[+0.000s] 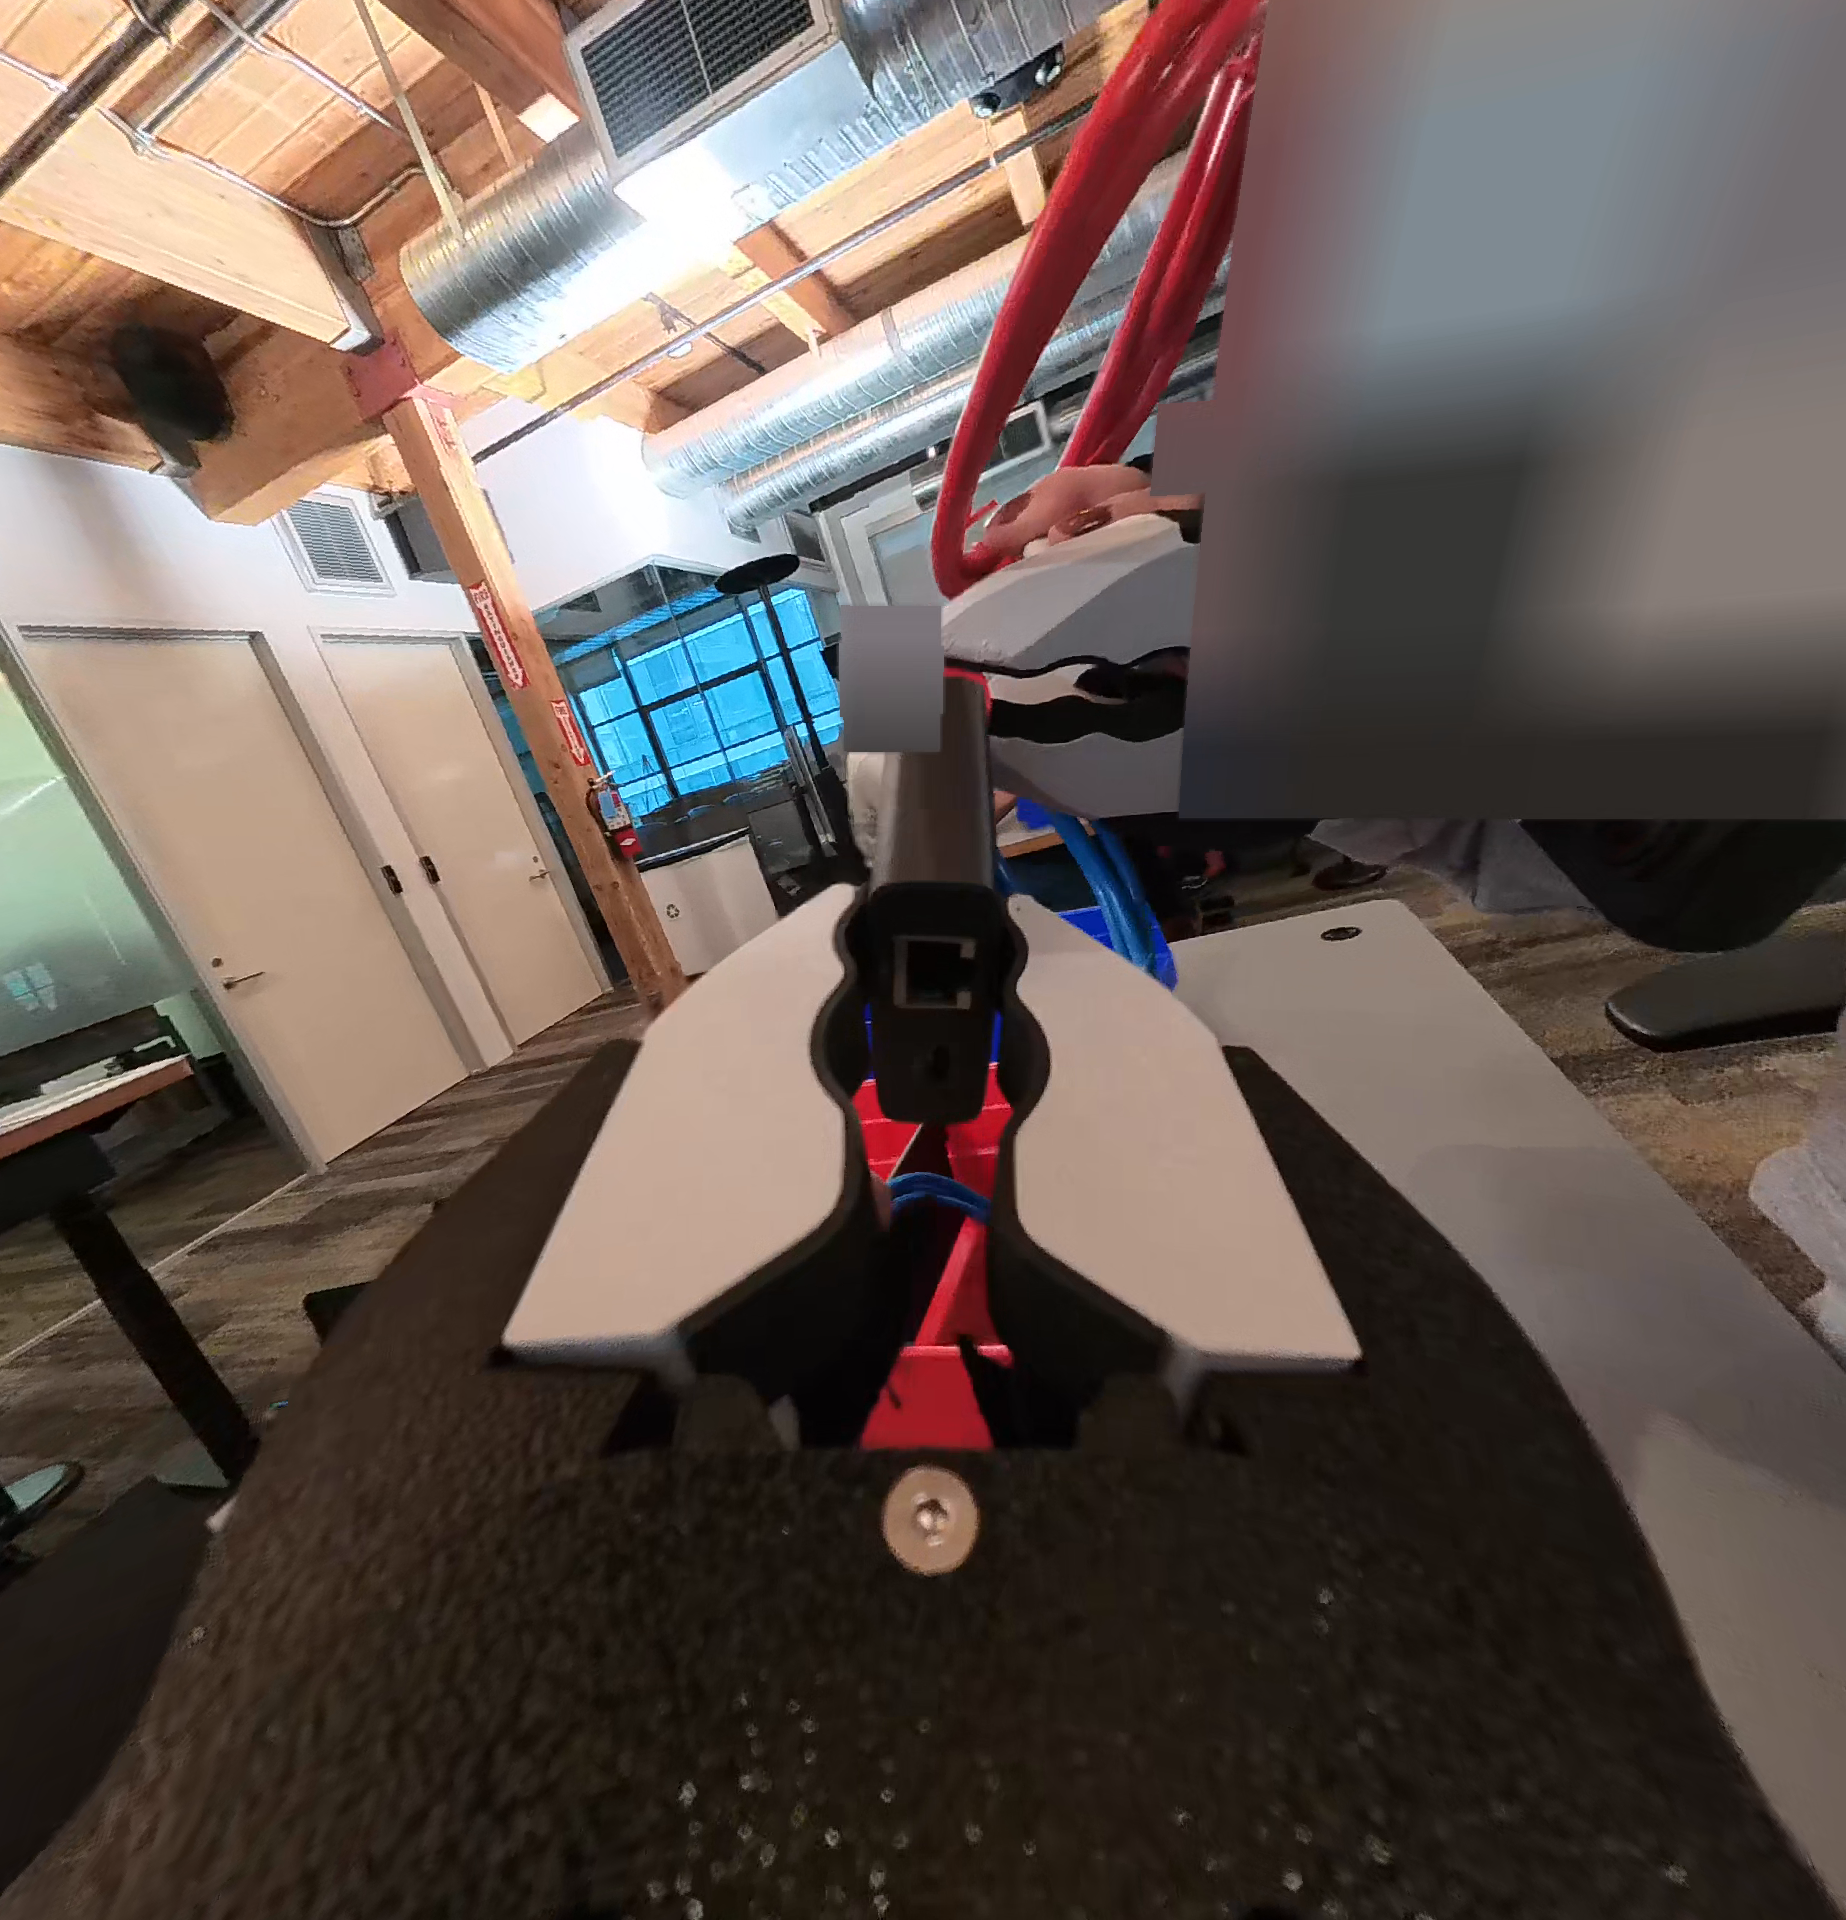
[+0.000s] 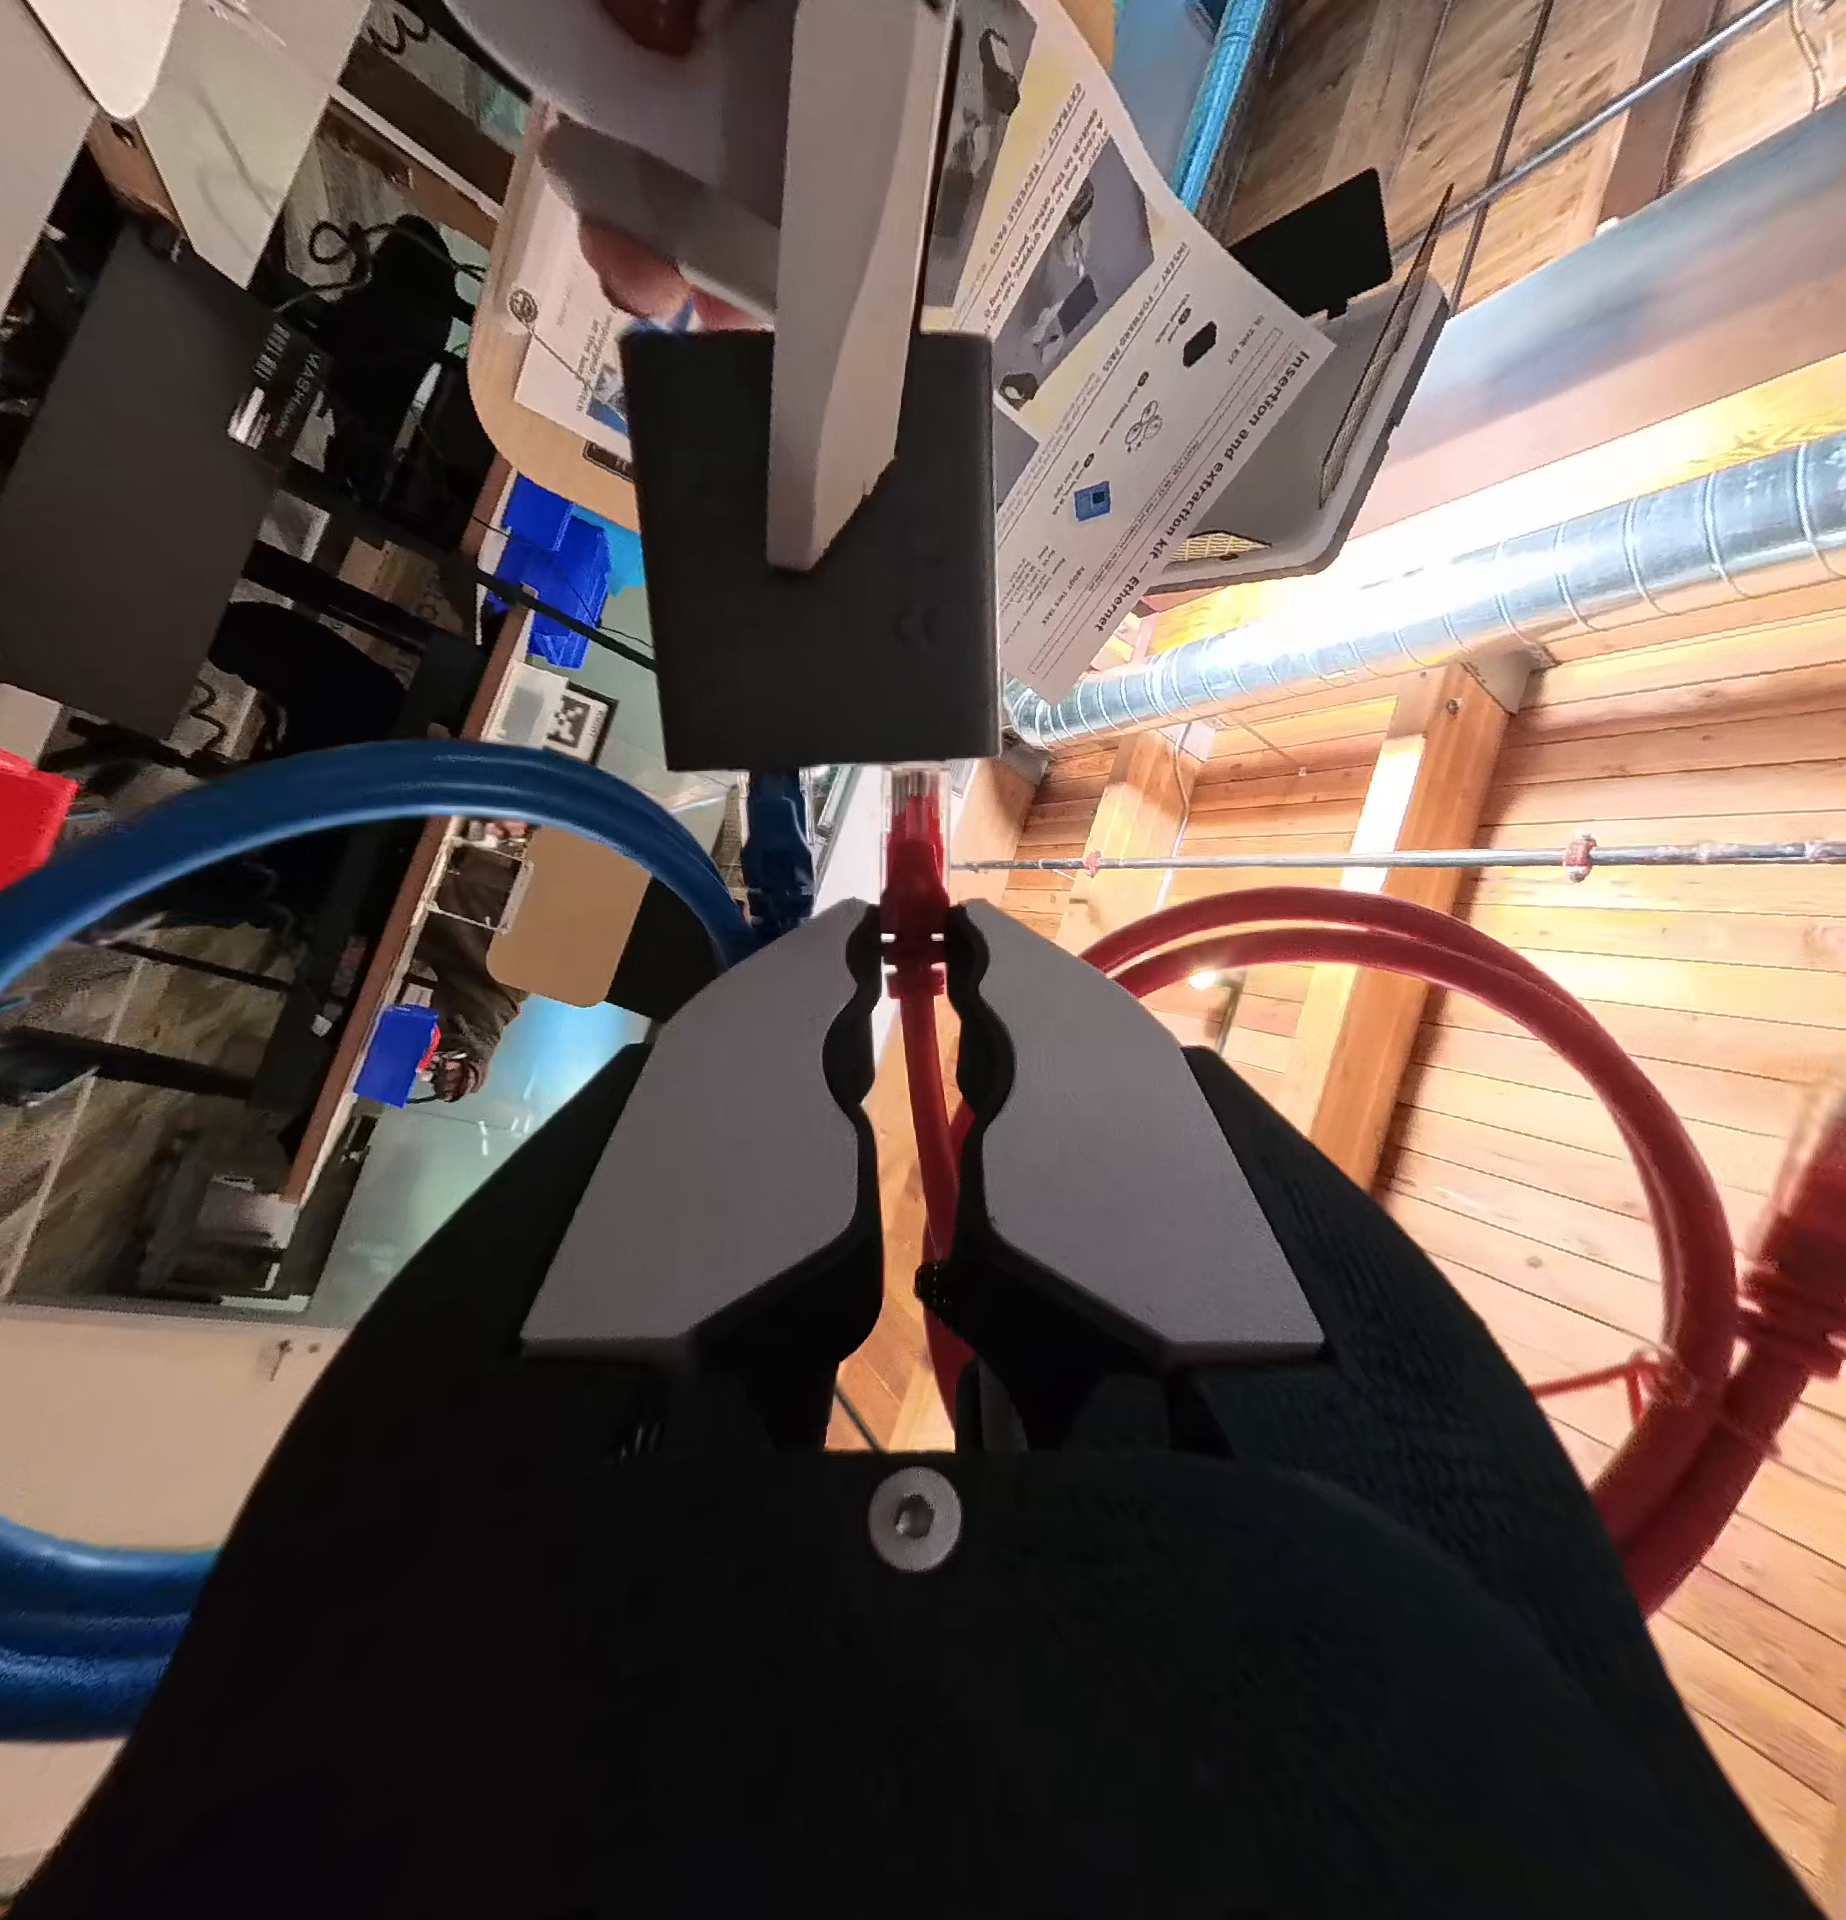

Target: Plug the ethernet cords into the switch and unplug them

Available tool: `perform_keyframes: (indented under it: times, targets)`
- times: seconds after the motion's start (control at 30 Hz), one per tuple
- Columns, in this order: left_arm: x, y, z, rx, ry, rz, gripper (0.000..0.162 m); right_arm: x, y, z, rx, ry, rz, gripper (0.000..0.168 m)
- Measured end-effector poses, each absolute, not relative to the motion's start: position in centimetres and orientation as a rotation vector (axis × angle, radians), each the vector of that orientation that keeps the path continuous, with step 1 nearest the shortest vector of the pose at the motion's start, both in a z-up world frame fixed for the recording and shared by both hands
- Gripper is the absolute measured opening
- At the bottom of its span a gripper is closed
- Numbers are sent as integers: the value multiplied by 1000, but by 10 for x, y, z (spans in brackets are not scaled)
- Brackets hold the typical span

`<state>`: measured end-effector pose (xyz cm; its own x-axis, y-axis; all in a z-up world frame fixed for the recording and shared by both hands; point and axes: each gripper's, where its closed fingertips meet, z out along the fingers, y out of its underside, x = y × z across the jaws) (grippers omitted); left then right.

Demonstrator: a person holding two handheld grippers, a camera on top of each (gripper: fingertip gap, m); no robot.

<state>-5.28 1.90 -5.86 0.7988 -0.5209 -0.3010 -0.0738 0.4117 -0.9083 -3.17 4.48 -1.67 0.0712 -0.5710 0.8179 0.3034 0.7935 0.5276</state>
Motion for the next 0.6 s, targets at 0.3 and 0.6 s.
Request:
perform_keyframes:
  times: [0.3, 0.6]
  targets:
    - [-47, 17, -60, -1109, 638, -304, 20, -29, 51, -15, 231, -1397, -698, 10]
    - [-48, 17, -58, -1101, 623, -309, 20, -27, 46, -23, 249, -1435, -679, 10]
